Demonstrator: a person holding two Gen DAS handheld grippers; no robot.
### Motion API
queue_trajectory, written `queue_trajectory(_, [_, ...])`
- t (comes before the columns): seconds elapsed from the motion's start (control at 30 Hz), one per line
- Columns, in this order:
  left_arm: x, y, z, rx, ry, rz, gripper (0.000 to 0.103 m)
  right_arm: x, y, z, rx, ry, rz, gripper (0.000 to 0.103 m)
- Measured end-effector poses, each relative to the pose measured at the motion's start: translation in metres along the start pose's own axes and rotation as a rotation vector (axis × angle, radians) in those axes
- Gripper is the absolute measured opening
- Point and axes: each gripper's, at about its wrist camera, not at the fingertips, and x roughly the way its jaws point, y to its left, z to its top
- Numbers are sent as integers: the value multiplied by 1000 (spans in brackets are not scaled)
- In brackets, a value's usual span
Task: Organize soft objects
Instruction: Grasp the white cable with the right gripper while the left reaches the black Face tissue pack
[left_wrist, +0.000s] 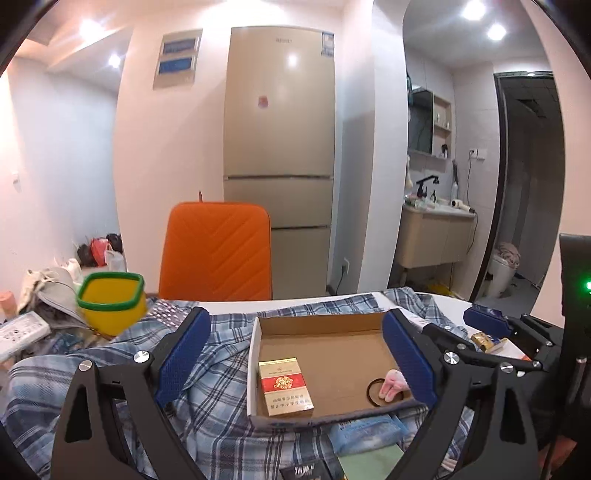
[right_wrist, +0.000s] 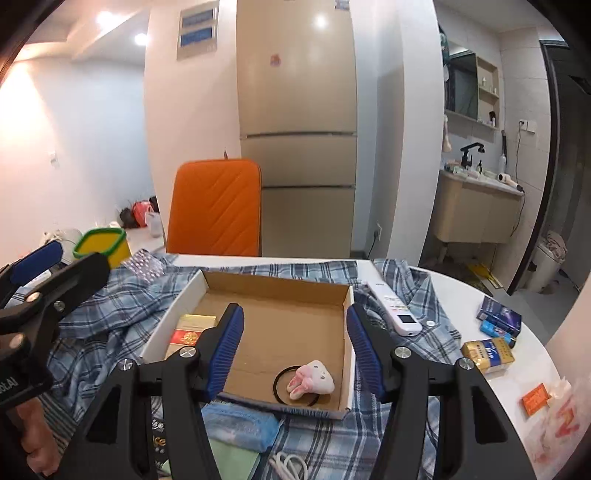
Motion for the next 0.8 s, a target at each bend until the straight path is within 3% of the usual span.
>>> queue_trajectory(0.37, [-39,-3,-50,31,-50,-20,94,-42,-7,-33,-34,-56,-10,61])
queue_trajectory(0.63, [-29,-12,-74,44,-17,-57,94,-42,-17,-59,-20,-40,-3,61])
queue_trajectory(0.73, [-27,-14,-77,52,-1,-54,101,-40,-10,-68,-62,-21,-20,61])
queue_trajectory(0.8, [-27,-12,-79,46,3,-45,103,-42,-8,-70,-86,-24,-29,68])
